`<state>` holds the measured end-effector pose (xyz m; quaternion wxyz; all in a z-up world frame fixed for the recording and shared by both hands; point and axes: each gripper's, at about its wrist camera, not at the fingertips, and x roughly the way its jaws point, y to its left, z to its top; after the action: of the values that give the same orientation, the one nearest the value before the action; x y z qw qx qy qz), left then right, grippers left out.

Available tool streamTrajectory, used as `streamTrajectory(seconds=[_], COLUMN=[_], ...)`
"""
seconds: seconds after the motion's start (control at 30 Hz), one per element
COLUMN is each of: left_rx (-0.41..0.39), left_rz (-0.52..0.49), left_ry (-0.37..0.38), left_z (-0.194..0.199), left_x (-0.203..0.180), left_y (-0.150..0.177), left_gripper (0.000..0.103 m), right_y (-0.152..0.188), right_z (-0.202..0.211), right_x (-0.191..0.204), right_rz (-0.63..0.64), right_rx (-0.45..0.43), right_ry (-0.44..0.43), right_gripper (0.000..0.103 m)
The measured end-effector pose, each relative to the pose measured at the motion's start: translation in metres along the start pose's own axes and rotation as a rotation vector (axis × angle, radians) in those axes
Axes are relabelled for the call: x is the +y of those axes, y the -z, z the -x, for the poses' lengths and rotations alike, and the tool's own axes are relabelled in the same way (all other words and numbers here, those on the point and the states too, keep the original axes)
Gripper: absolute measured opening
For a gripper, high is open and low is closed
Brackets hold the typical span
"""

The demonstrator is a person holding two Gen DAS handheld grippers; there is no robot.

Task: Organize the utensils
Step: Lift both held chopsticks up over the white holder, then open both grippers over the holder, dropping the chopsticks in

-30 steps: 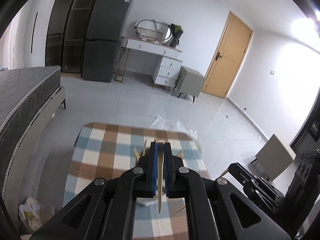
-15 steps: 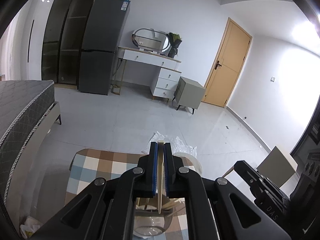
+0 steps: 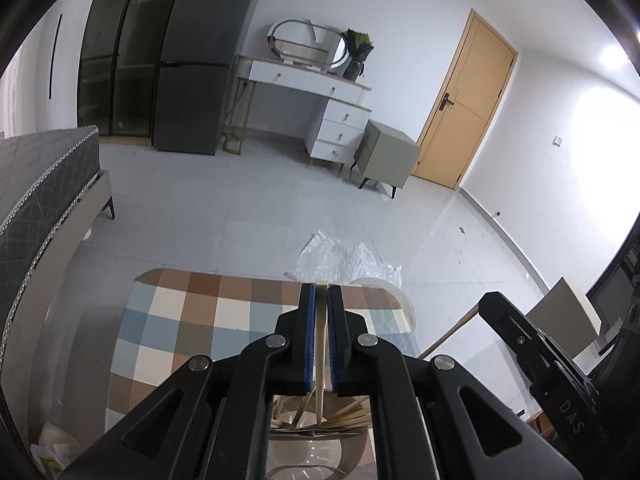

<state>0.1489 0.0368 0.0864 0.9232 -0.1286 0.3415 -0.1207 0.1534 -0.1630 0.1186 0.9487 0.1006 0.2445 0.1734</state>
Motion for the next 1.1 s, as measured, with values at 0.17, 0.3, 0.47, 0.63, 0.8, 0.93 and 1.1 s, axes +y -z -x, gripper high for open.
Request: streamTrajectory(seconds=[0.17,0.3,0.47,0.63,0.8,0.93,1.1], left_rx=[0.021,0.056,0.117,0.192,0.176,0.106,0.061], left_rz=[-0.004,-0.023,-0.016,0.001,0.017,0.026,0.019], left_ry=[0.014,0.044,0.074,0.095,0.053,-0.004,-0.066], left_z=[-0.002,-0.005,-0.009,-0.009,0.014,0.037,0.061], left_x=[-0.005,-0.009,-0.01,-0.007,-0.006,-0.003,-0.005], left_y=[-0.002,0.003,0.011,0.019,0.024,0.028,0.035], left_gripper=[0.001,0.001,0.001,0.002,0.025,0.052,0.068], right_y=[0.009,0.02,0.044,0.064,0.067,0.067,0.069], right_z=[-0.003,-0.009,-0.015,-0.01,0.014,0.035,0.059], right_x=[-0.001,0.0,-0.002,-0.007,-0.007,-0.006,-0.001], right_rz=[0.007,0.012,0.005,-0.01,-0.016,-0.018,-0.017], right_rx=[0.03,0.069,0.134,0.191,0.163,0.131,0.105], right_ry=[-0.004,-0.016,-0.014,-0.016,-0.015,-0.009,-0.002], right_gripper=[0.005,0.006,0.006,0.008,0.037,0.052,0.062])
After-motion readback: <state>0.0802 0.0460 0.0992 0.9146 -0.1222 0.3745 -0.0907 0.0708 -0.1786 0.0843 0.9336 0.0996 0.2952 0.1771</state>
